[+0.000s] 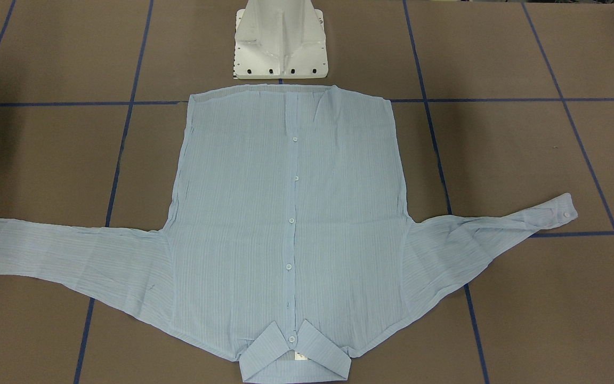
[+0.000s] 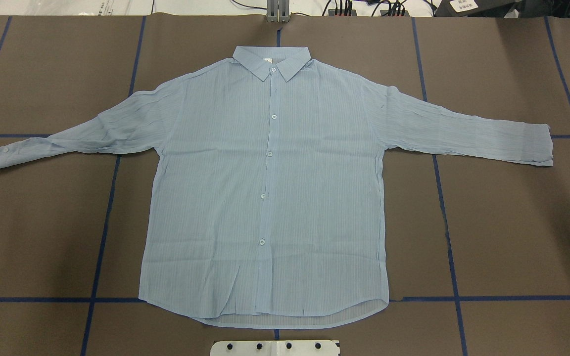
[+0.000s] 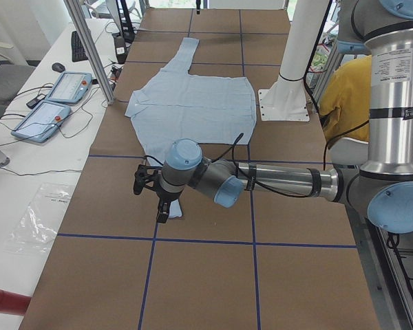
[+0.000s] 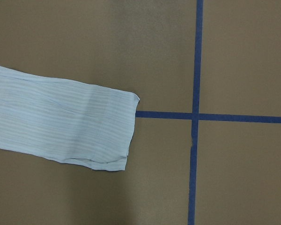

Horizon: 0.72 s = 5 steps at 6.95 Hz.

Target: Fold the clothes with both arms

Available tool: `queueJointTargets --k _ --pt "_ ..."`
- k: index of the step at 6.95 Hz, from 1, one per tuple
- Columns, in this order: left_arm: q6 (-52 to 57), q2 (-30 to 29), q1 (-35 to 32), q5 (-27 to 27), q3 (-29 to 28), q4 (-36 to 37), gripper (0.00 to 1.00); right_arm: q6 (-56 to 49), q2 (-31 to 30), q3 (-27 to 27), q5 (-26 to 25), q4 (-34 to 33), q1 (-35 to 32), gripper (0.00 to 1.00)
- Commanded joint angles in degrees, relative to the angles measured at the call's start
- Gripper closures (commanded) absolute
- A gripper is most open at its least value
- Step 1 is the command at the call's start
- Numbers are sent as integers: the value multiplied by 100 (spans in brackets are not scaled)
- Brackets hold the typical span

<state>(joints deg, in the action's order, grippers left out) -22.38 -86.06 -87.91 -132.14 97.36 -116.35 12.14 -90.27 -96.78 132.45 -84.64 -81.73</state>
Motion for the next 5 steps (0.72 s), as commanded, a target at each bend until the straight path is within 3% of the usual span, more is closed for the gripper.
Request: queueJointTargets --k 1,5 --pt "223 -8 -7 -153 168 -98 0 -1 -26 -25 18 0 -27 0" --pt "278 -8 2 -488 265 -37 0 8 36 19 18 0 -9 0"
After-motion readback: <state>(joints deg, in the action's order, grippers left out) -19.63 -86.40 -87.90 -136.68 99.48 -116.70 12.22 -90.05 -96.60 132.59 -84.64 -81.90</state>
